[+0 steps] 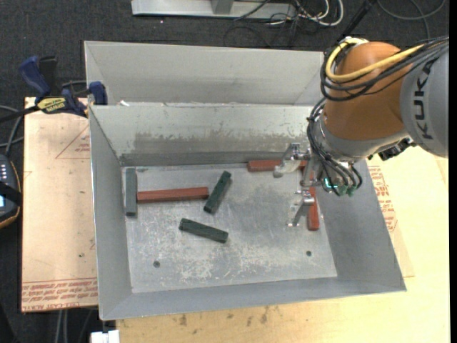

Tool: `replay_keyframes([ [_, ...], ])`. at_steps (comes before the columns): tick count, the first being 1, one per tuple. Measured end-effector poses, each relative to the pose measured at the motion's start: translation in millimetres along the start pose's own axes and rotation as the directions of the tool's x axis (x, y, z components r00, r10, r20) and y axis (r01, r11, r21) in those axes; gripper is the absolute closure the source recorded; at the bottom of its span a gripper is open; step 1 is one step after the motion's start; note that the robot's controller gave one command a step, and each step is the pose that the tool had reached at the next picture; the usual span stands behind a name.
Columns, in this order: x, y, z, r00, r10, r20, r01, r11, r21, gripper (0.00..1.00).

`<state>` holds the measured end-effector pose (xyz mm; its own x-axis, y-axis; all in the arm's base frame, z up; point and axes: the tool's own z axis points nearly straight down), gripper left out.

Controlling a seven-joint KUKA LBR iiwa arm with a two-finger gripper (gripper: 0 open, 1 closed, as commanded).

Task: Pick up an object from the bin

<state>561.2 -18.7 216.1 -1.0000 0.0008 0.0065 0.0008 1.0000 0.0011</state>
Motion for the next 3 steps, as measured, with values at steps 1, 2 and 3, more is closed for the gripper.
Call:
replay_keyframes([
  [1, -1.5, 0, -4, 1.000, 0.000, 0.008, 0.000, 1.000, 0.000, 0.00],
  [2, 7.5, 20, 42, 0.999, 0.030, 0.015, -0.030, 1.000, 0.000, 0.00],
  [3, 12.7, 39, 103, 0.999, 0.036, 0.011, -0.036, 0.999, -0.001, 0.00],
])
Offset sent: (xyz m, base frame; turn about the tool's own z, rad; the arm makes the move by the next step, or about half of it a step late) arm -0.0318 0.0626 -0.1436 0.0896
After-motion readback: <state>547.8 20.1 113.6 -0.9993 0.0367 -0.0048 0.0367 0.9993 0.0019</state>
